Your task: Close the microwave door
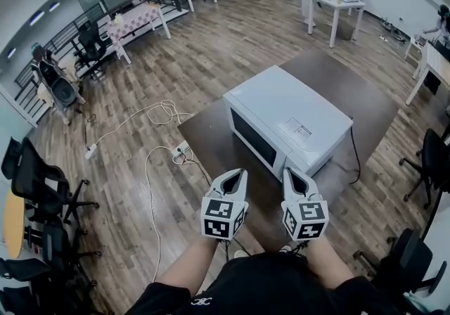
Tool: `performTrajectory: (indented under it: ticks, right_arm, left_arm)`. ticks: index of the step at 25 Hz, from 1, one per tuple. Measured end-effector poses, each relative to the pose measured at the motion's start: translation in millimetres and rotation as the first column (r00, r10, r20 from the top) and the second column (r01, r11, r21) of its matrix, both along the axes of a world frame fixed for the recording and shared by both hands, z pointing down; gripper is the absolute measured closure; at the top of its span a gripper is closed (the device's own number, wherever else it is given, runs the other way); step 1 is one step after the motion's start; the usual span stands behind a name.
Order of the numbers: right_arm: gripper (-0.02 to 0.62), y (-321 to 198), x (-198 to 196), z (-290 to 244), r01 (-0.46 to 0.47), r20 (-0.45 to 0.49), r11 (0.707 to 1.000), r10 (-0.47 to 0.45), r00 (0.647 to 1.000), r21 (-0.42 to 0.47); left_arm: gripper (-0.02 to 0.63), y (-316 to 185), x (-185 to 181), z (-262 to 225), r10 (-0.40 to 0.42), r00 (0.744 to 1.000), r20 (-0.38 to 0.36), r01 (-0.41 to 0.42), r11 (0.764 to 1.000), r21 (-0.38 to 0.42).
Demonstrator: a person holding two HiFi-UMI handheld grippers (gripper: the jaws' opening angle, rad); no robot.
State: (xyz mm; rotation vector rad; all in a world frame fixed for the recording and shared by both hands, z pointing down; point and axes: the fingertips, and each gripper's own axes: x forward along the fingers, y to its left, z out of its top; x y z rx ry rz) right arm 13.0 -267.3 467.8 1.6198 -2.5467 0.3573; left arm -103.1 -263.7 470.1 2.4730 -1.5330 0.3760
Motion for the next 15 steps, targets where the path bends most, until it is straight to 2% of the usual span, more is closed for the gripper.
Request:
performTrajectory:
  ticks: [4, 15]
  right_arm:
    - [0.588, -0.7, -8.6, -0.6, 0.021, -0.004, 1.000, -0.021, 1.000, 0.007]
    - [0.588, -0.3, -2.7, 5.9, 0.021, 0.031, 0.999, -0.020, 0.999, -0.034]
  left_arm:
    - [0.594, 4.8, -4.4, 5.5, -0.015, 0.999, 0.036, 0.015, 1.000, -0.005]
    - [0.594, 6.9, 3.5, 9.4, -0.007, 0.999, 0.034, 0.008, 1.000, -0.024]
